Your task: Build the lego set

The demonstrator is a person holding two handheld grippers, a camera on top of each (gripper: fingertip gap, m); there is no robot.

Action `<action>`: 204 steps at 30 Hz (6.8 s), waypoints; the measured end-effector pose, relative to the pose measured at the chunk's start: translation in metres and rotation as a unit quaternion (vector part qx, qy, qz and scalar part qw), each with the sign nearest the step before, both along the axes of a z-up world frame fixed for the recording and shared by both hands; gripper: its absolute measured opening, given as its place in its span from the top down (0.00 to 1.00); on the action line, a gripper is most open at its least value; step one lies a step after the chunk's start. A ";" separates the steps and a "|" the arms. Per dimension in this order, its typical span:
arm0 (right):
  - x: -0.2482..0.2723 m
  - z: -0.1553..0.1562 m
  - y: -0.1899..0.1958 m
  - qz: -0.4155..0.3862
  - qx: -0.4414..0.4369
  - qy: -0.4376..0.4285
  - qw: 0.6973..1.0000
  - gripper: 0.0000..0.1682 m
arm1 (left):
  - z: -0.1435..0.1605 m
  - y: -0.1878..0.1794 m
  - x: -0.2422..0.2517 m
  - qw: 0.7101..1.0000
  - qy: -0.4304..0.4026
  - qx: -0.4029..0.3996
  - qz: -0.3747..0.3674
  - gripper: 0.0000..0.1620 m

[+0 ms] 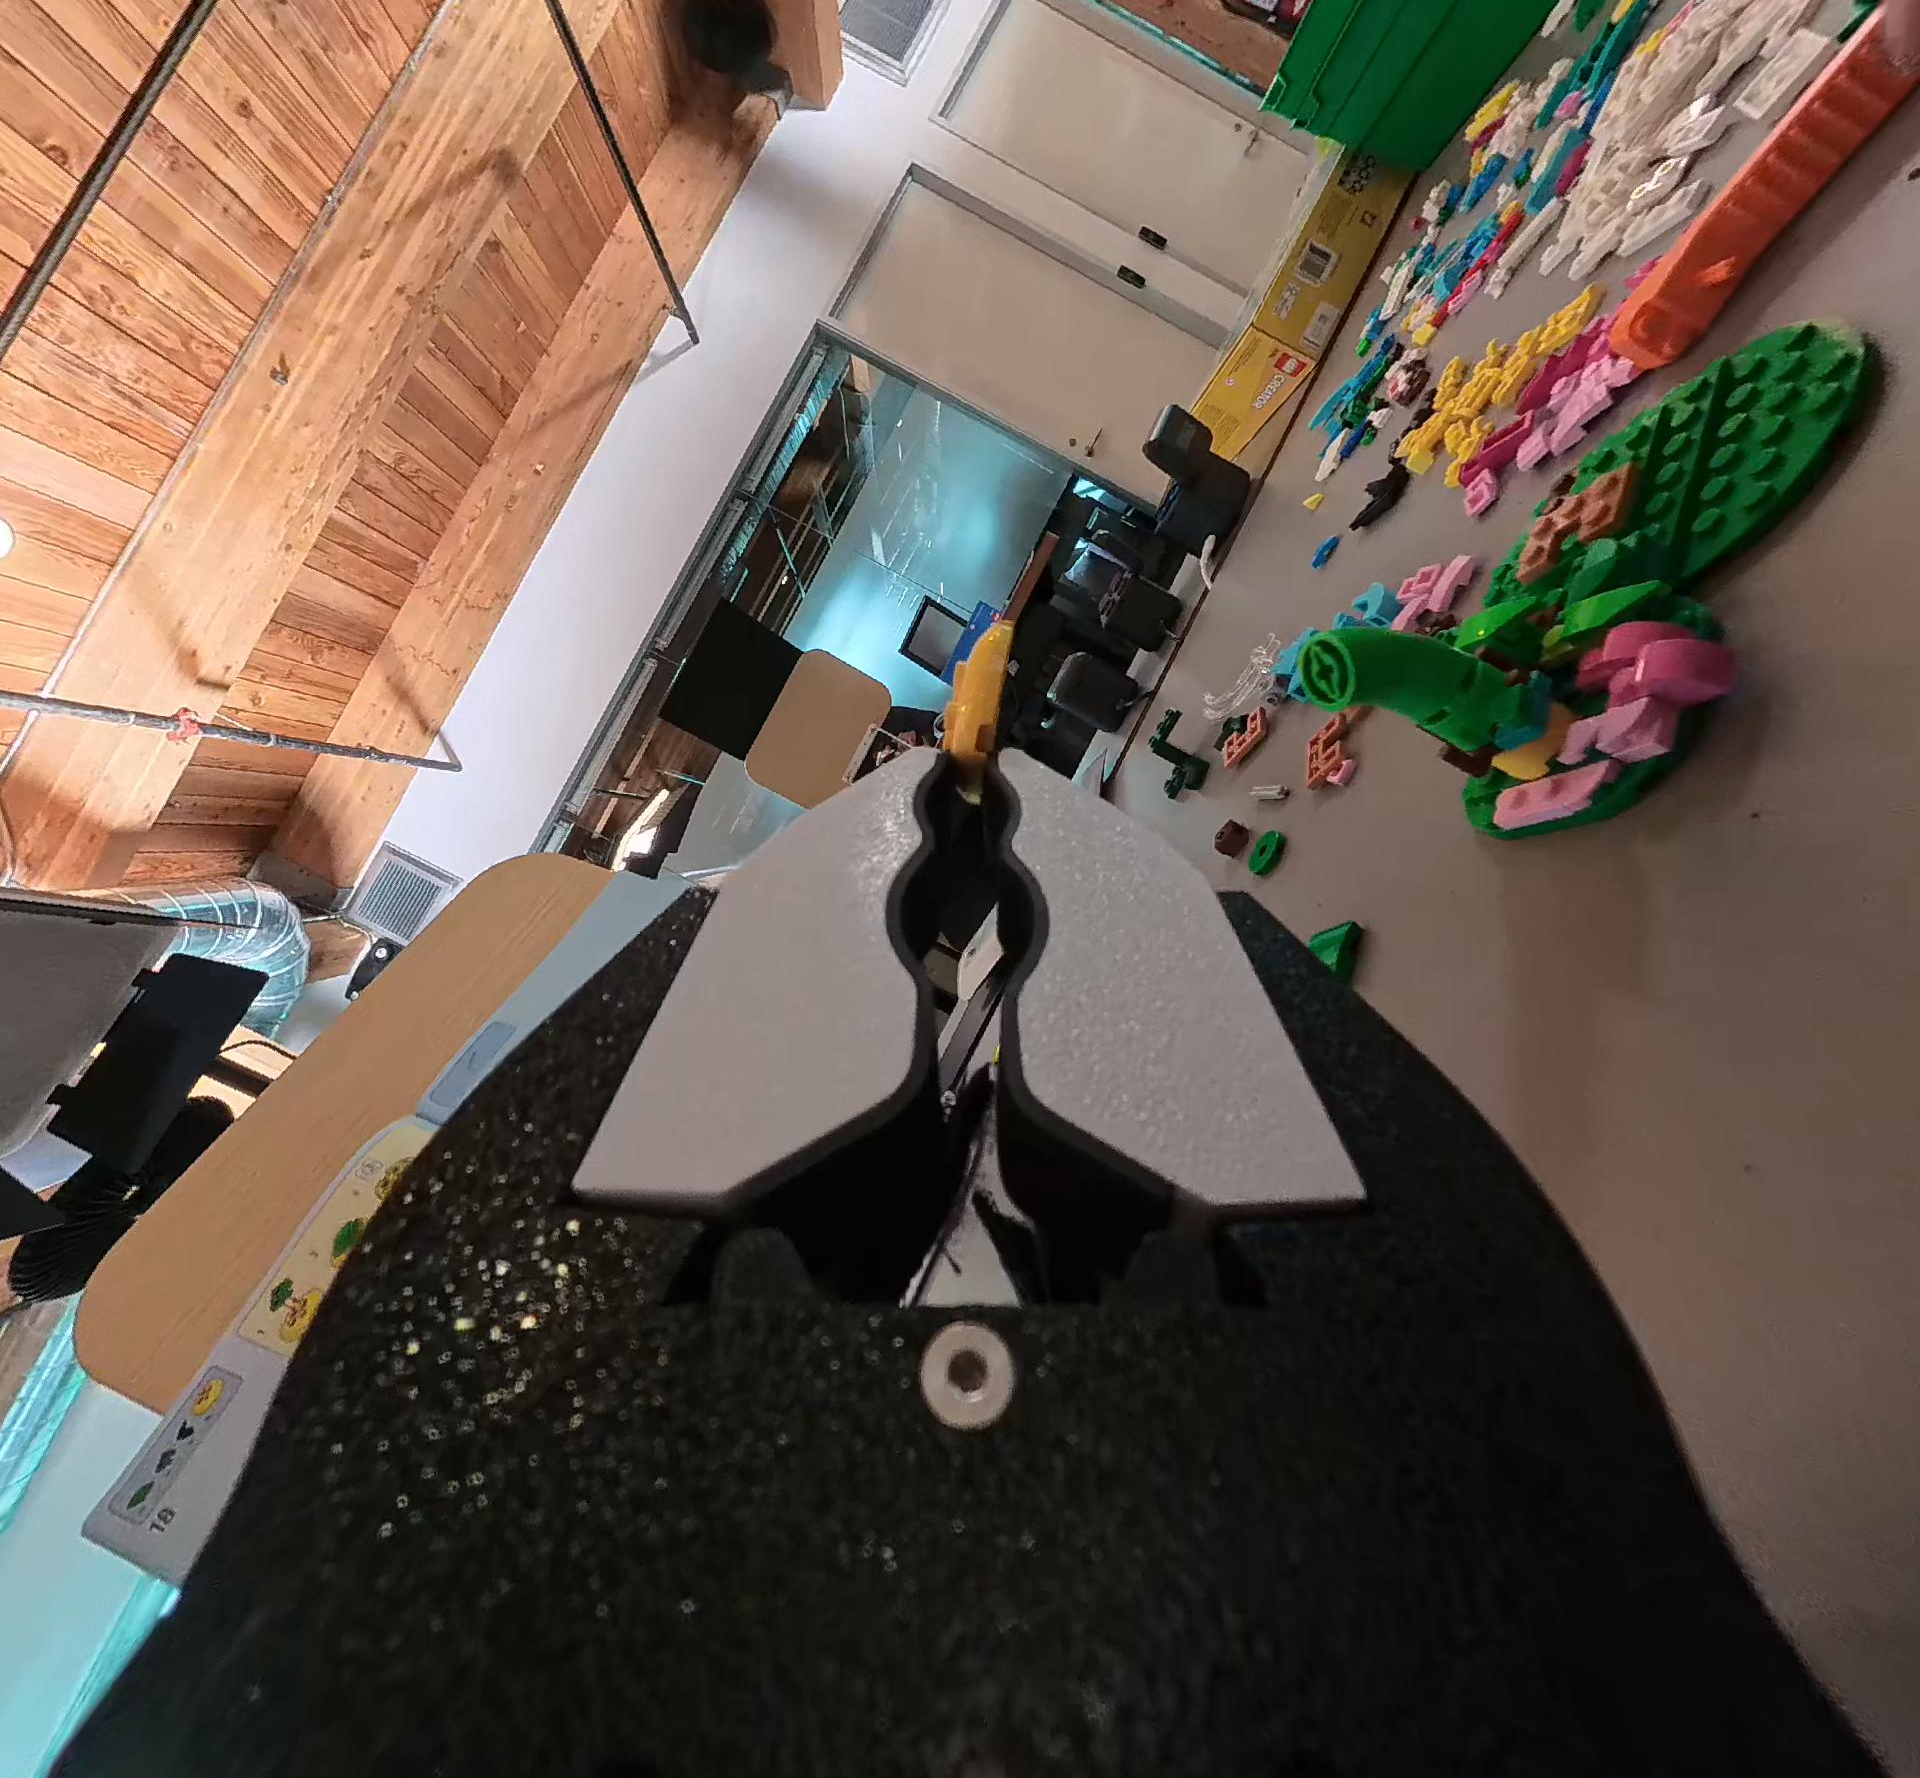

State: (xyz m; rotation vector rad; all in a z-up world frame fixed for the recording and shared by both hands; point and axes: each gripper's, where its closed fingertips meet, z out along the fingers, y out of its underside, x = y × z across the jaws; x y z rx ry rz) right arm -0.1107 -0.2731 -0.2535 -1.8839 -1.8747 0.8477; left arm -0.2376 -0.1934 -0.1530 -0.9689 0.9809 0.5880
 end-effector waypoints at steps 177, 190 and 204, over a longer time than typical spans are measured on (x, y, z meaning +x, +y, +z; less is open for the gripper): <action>-0.043 0.083 0.046 0.127 0.336 -0.037 0.932 0.55 | -0.004 -0.027 0.076 0.946 -0.146 -0.212 -0.197 0.97; -0.052 0.100 0.047 0.131 0.488 0.015 0.863 0.87 | 0.000 -0.034 0.083 0.926 -0.173 -0.241 -0.233 0.97; -0.050 0.095 0.053 0.125 0.550 -0.054 0.824 0.94 | -0.006 -0.031 0.082 0.940 -0.146 -0.239 -0.195 0.97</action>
